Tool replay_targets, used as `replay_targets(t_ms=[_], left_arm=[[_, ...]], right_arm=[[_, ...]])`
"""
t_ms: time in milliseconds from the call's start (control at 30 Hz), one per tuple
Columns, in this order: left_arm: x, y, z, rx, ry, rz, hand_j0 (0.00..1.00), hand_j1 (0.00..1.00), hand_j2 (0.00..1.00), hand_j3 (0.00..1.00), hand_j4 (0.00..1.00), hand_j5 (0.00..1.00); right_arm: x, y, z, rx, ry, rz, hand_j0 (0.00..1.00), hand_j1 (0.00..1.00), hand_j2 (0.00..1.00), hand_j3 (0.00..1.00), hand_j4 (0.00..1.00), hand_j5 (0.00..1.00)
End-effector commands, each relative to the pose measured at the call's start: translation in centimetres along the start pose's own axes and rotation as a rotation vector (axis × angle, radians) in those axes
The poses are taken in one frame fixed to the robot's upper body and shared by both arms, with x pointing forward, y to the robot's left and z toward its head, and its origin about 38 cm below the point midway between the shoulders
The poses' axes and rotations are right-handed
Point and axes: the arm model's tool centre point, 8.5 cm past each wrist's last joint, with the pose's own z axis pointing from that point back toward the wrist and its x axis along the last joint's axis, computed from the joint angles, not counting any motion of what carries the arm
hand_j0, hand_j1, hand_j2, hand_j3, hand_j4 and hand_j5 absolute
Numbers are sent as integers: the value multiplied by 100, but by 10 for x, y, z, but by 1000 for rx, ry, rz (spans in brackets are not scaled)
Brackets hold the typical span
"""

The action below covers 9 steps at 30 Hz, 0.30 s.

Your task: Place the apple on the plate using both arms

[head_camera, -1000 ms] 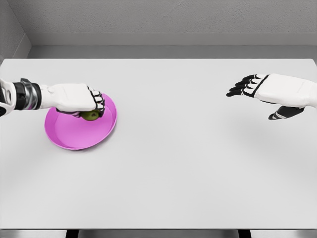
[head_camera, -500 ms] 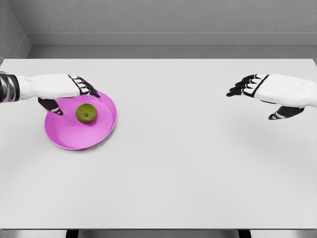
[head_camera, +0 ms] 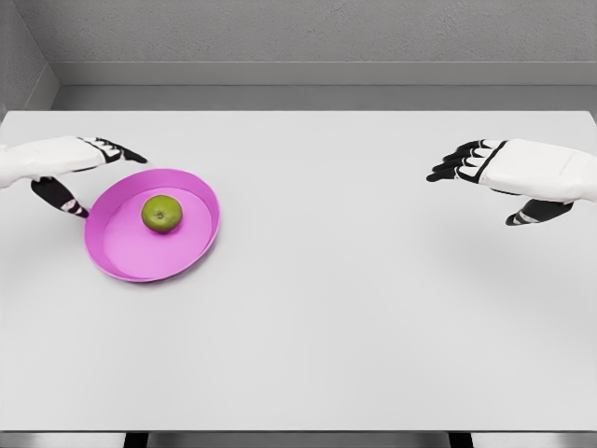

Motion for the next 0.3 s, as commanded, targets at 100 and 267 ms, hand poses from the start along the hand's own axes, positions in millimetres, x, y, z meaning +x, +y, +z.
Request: replay_targets(t_ms=[100, 267], left_arm=[[-5, 4, 6, 17, 14, 11, 100, 100, 100, 100, 100, 100], [-6, 4, 9, 14, 21, 8, 100, 100, 100, 100, 100, 100]], right_arm=[[0, 0, 0, -2, 1, -4, 100, 100, 100, 100, 100, 100], [0, 0, 0, -3, 0, -5, 100, 100, 100, 100, 100, 100]])
